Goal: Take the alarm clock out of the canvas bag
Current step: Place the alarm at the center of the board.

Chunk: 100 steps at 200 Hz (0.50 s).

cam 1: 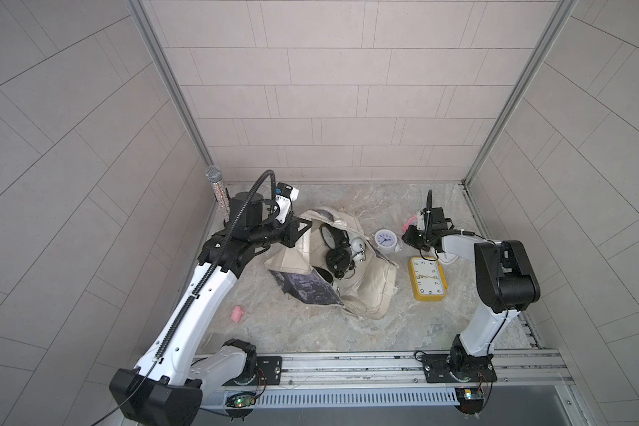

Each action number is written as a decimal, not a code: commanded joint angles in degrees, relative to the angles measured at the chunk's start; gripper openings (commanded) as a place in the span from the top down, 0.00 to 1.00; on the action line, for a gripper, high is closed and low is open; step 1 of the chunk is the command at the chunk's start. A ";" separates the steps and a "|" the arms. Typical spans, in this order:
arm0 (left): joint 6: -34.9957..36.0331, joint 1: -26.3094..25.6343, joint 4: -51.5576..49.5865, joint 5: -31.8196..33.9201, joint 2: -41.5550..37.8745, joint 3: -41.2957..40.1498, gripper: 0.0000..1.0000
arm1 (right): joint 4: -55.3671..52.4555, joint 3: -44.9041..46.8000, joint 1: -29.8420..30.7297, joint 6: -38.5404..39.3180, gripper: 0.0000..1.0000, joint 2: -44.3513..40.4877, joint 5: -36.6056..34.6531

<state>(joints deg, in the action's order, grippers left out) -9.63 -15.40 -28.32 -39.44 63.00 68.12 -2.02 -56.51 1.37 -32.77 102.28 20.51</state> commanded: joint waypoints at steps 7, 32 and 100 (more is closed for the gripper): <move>0.31 0.37 4.06 -1.36 -0.70 0.96 1.00 | -4.11 -0.56 -0.57 0.66 0.80 -6.98 1.35; 0.38 0.37 4.06 -1.34 -0.78 1.05 1.00 | -8.47 -2.74 -0.58 2.08 0.79 -14.81 1.36; -0.76 0.35 5.04 -2.26 -0.70 1.14 1.00 | -8.46 -3.29 1.47 2.94 0.79 -34.40 7.22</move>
<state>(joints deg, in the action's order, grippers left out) -9.67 -15.40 -28.32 -39.62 63.00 68.12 -9.78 -60.42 1.41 -30.81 73.06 25.58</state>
